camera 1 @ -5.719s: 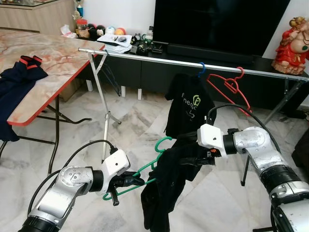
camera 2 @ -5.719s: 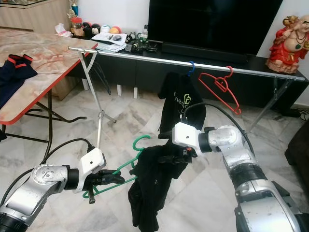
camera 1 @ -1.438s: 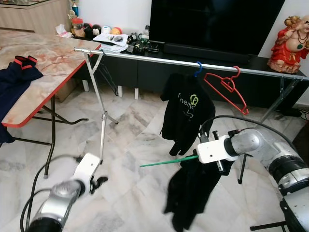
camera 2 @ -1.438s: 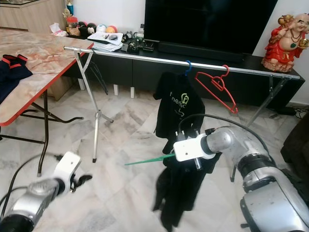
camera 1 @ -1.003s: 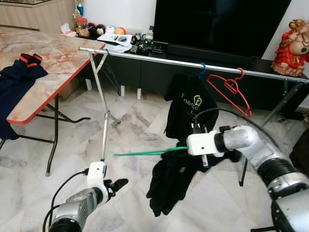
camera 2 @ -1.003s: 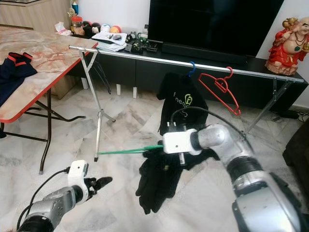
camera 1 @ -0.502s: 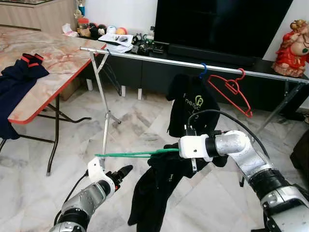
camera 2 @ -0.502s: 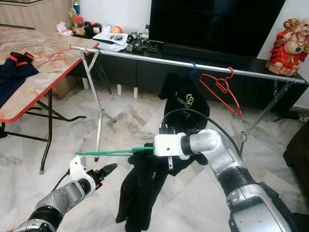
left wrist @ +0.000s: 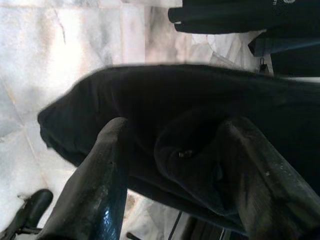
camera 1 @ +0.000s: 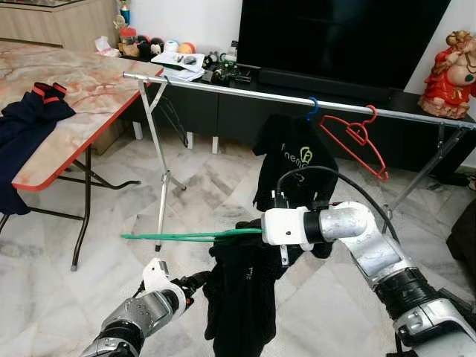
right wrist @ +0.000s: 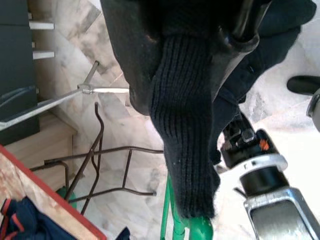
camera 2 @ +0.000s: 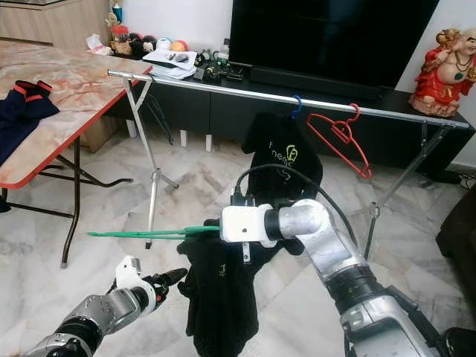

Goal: Hang hanger

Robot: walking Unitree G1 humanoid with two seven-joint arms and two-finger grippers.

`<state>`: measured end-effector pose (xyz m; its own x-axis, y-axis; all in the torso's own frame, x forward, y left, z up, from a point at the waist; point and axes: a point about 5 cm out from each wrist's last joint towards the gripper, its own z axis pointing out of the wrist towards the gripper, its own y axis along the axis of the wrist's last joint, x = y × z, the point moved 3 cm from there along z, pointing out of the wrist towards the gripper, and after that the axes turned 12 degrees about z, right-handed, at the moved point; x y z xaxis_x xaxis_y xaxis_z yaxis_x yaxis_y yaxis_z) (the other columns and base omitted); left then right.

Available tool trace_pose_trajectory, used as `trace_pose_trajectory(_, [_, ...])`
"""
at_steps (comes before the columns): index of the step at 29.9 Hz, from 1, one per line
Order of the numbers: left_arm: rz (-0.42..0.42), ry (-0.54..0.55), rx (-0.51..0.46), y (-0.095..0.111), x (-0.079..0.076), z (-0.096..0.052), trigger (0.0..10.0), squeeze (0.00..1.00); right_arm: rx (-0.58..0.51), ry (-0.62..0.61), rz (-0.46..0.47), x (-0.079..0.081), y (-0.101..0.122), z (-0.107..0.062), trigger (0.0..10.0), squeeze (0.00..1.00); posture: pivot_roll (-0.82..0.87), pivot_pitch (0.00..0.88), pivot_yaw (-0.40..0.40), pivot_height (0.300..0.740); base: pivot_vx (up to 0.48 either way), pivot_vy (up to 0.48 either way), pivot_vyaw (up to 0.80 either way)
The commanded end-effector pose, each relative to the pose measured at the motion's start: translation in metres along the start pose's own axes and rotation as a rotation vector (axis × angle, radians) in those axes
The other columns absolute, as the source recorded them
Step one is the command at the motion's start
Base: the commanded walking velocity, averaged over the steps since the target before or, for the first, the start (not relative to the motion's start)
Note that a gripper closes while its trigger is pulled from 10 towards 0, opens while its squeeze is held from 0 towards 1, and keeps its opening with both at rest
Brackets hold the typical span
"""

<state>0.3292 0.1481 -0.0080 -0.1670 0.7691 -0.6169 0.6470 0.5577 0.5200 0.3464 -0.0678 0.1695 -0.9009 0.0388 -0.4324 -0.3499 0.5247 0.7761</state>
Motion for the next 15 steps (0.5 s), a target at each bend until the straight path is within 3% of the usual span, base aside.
trace_pose_trajectory(1, [-0.002, -0.015, 0.023, -0.003, -0.007, 0.002, 10.0, 0.0, -0.032, -0.002, -0.019, -0.001, 0.009, -0.001, 0.0, 0.0, 0.09, 0.033, -0.092, 0.74, 0.0, 0.0, 0.0])
trace_pose_trajectory(4, [-0.004, -0.017, 0.028, -0.003, -0.007, 0.003, 10.0, 0.0, -0.037, -0.002, -0.021, -0.001, 0.013, -0.001, 0.0, 0.0, 0.09, 0.035, -0.092, 0.74, 0.0, 0.0, 0.0])
trace_pose_trajectory(5, [-0.004, -0.021, 0.032, -0.003, -0.008, 0.003, 9.1, 0.0, -0.038, -0.003, -0.021, -0.001, 0.013, -0.001, 0.0, 0.0, 0.09, 0.035, -0.092, 0.74, 0.0, 0.0, 0.0])
trace_pose_trajectory(7, [-0.005, -0.029, 0.039, -0.005, -0.009, 0.003, 5.5, 0.0, -0.039, -0.004, -0.022, -0.001, 0.014, -0.001, 0.0, 0.0, 0.09, 0.035, -0.092, 0.74, 0.0, 0.0, 0.0])
trace_pose_trajectory(9, [-0.007, -0.031, 0.047, -0.006, -0.01, 0.003, 3.3, 0.0, -0.039, -0.005, -0.024, -0.001, 0.015, -0.001, 0.0, 0.0, 0.09, 0.035, -0.092, 0.74, 0.0, 0.0, 0.0])
trace_pose_trajectory(10, [-0.007, -0.031, 0.047, -0.006, -0.01, 0.003, 3.3, 0.0, -0.039, -0.005, -0.024, -0.001, 0.015, -0.001, 0.0, 0.0, 0.09, 0.035, -0.092, 0.74, 0.0, 0.0, 0.0])
trace_pose_trajectory(13, [-0.008, -0.03, 0.056, -0.008, -0.01, 0.003, 0.0, 0.0, -0.043, -0.008, -0.029, -0.003, 0.018, 0.0, 0.0, 0.0, 0.09, 0.034, -0.091, 0.74, 0.0, 0.0, 0.0])
trace_pose_trajectory(15, [-0.012, -0.032, 0.059, -0.008, -0.01, 0.004, 0.0, 0.0, -0.048, -0.008, -0.03, -0.003, 0.021, 0.001, 0.0, 0.0, 0.09, 0.034, -0.091, 0.74, 0.0, 0.0, 0.0])
